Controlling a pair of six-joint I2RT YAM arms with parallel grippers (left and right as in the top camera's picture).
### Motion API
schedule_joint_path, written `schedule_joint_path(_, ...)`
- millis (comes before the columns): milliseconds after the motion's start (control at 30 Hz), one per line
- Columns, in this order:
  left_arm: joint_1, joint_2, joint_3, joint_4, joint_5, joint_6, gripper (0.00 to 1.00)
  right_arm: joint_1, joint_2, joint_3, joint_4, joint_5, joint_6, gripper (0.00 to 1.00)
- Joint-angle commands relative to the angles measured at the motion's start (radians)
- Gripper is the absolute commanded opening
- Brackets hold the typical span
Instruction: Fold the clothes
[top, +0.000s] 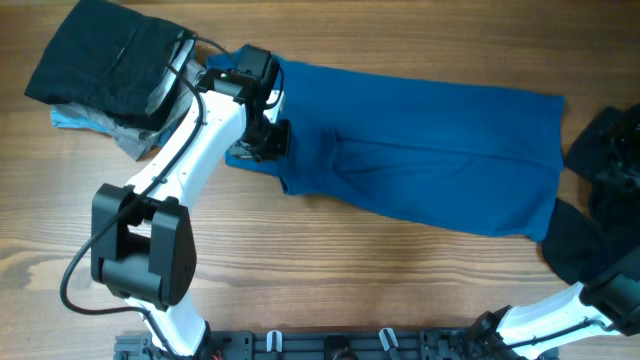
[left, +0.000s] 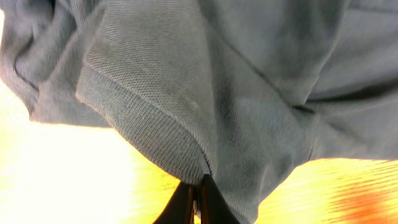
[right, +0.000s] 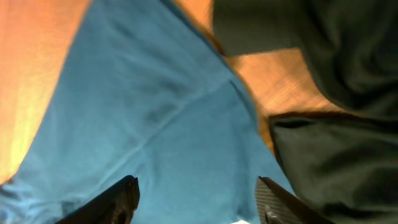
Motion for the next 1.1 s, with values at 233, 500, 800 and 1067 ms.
schedule_joint_path(233,0.005,-0.052,0.004,-0.051,-0.016,-0.003,0.04,0.001,-0.002,-0.305,0.072,0.069,0.051,0.4)
schedule_joint_path(500,0.069,-0.149,0.004,-0.051,-0.016,-0.01,0.04,0.0,-0.002,-0.445,0.124,0.095,0.08,0.34)
schedule_joint_path(800,0.098,-0.2,0.004,-0.051,-0.016,-0.01,0.04,-0.005,-0.002,-0.579,0.339,0.127,0.214,0.08)
schedule_joint_path(1067,0.098,-0.2,0.004,-0.051,-0.016,-0.01,0.04,-0.082,-0.016,-0.504,0.391,0.169,0.178,0.29)
